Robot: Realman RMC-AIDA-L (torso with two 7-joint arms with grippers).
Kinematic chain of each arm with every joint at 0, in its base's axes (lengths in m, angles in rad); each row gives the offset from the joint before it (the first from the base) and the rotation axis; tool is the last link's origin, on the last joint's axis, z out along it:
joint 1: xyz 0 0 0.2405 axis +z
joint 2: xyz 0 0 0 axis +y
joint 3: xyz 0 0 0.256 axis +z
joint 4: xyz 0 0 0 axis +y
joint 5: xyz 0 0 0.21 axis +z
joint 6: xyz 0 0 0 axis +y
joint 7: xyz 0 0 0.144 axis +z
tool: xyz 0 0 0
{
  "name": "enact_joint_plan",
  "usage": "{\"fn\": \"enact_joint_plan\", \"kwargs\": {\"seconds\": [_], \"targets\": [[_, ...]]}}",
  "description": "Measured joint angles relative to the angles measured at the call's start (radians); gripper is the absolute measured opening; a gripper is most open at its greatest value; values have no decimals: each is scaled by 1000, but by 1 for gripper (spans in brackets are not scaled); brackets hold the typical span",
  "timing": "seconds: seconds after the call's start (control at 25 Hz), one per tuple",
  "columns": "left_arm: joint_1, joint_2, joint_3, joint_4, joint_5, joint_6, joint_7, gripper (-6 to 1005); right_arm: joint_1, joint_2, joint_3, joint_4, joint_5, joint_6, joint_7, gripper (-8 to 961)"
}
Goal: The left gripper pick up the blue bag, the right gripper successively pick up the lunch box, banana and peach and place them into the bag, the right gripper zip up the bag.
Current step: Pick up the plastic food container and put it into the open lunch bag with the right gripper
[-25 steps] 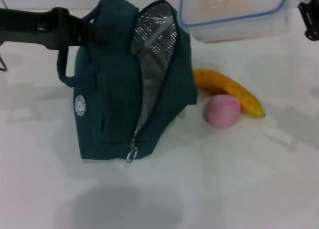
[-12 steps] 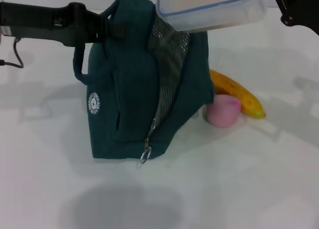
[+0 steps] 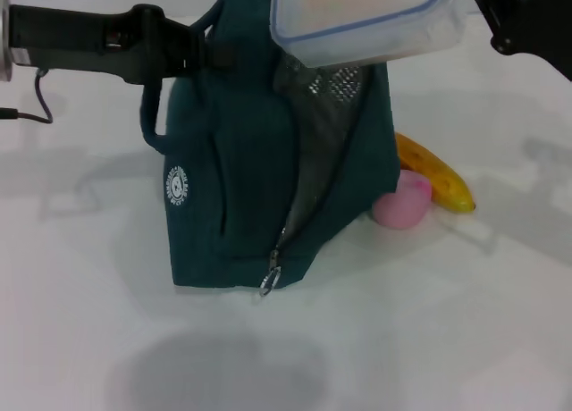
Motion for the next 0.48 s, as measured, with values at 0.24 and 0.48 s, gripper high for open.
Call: {"fn": "enact_joint_plan", "kwargs": {"seconds": [0.24, 0.48], "targets": [[6, 2, 20, 0, -27, 1, 0, 34, 0, 1, -39, 1, -2, 38, -7, 92], [9, 2, 20, 0, -29, 1, 1, 34, -7, 3, -91, 1, -3, 89, -15, 92]]}}
